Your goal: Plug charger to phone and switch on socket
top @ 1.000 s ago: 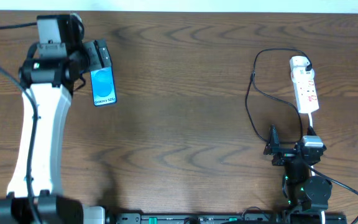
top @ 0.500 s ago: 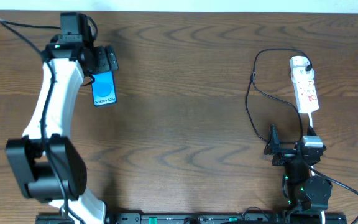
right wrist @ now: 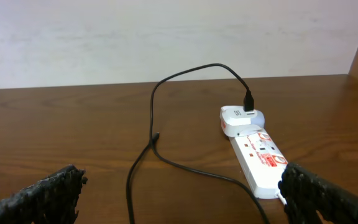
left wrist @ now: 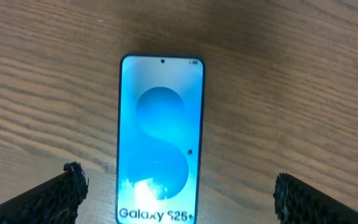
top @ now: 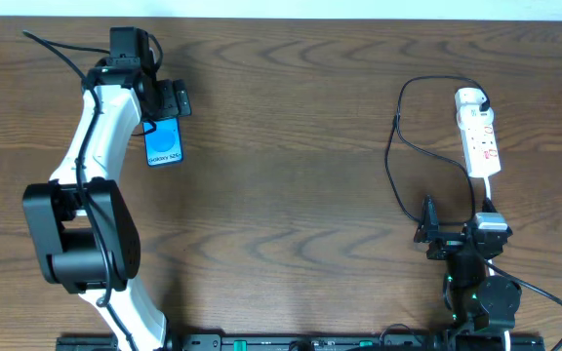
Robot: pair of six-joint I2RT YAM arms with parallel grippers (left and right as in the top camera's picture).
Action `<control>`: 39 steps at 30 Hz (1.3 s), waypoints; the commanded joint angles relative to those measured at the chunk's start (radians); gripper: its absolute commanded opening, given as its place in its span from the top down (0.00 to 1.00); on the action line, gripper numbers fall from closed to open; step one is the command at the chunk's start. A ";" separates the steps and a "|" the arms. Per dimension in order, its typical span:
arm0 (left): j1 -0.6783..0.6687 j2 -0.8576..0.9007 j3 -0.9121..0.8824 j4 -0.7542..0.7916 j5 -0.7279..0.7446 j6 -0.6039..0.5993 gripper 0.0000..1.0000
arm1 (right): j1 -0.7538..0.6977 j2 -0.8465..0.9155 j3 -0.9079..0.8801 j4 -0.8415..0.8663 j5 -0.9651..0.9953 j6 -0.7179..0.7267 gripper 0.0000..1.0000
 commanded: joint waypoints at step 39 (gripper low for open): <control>0.048 0.157 -0.017 0.065 0.000 0.071 0.02 | 0.001 -0.005 -0.002 -0.005 0.008 0.003 0.01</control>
